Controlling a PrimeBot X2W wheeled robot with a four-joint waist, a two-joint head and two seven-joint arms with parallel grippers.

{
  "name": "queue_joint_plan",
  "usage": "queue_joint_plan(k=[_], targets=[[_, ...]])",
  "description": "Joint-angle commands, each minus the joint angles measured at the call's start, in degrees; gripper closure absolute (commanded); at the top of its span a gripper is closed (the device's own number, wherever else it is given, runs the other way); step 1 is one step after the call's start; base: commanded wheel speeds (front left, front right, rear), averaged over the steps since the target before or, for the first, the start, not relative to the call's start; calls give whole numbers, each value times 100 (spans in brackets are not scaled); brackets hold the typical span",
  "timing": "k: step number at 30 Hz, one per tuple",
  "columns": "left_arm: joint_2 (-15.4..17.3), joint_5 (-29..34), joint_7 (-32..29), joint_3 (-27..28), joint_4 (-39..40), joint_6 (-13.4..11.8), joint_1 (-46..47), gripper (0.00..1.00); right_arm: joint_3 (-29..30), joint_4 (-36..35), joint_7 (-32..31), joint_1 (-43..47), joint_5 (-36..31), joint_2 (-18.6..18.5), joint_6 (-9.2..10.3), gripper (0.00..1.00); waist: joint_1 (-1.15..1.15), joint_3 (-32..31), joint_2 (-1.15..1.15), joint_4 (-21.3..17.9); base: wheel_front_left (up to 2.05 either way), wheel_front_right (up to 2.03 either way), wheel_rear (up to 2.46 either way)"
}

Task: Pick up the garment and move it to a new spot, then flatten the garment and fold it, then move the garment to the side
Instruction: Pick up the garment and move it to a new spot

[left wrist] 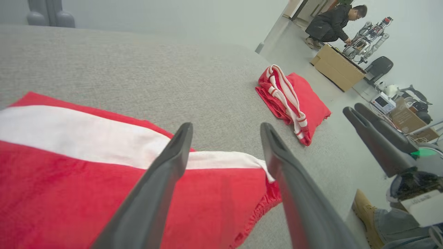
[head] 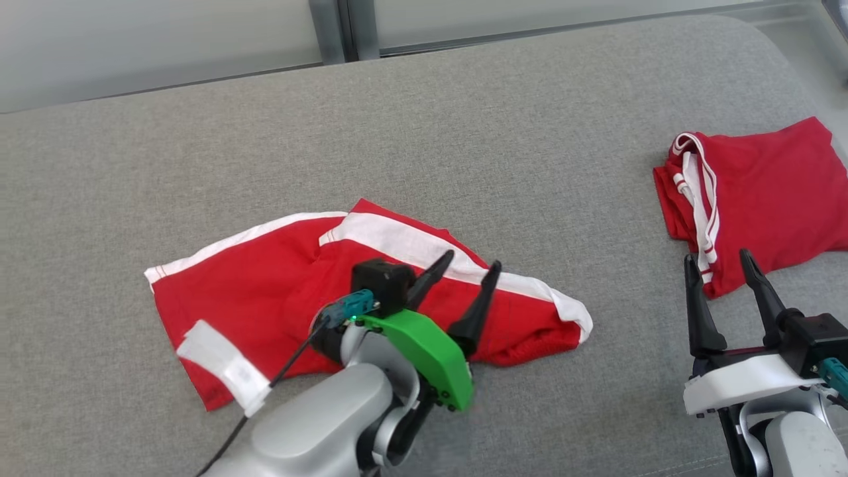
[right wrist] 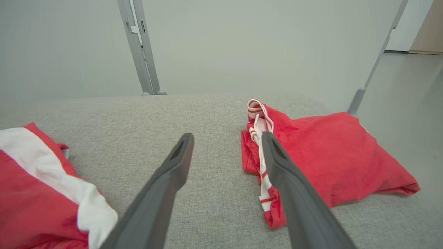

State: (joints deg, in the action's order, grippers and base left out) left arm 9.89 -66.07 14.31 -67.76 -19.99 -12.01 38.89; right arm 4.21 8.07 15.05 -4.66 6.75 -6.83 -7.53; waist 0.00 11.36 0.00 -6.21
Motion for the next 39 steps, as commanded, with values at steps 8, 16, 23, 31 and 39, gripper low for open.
queue_joint_plan(k=[8,16,23,31,39], targets=[[1042,1148,83,1434,929,-248,-910,0,143,-192,15,351,-73,-69,9,0,0,-312,0,505,0,0,0],[1424,1908,86,2426,1216,-206,-1903,0,167,-204,15,517,-86,-121,9,0,0,-551,0,808,0,0,0],[1329,2669,87,3454,1229,-44,-2940,0,143,-196,15,679,-119,-141,9,0,0,-743,0,979,0,0,0],[933,3422,87,4747,1159,806,-4064,0,148,-193,15,950,-166,-62,9,0,0,-910,0,1079,0,0,0],[518,4027,87,5851,944,1613,-4631,0,166,-101,15,1118,-162,12,9,0,0,-1035,0,1078,0,0,0]])
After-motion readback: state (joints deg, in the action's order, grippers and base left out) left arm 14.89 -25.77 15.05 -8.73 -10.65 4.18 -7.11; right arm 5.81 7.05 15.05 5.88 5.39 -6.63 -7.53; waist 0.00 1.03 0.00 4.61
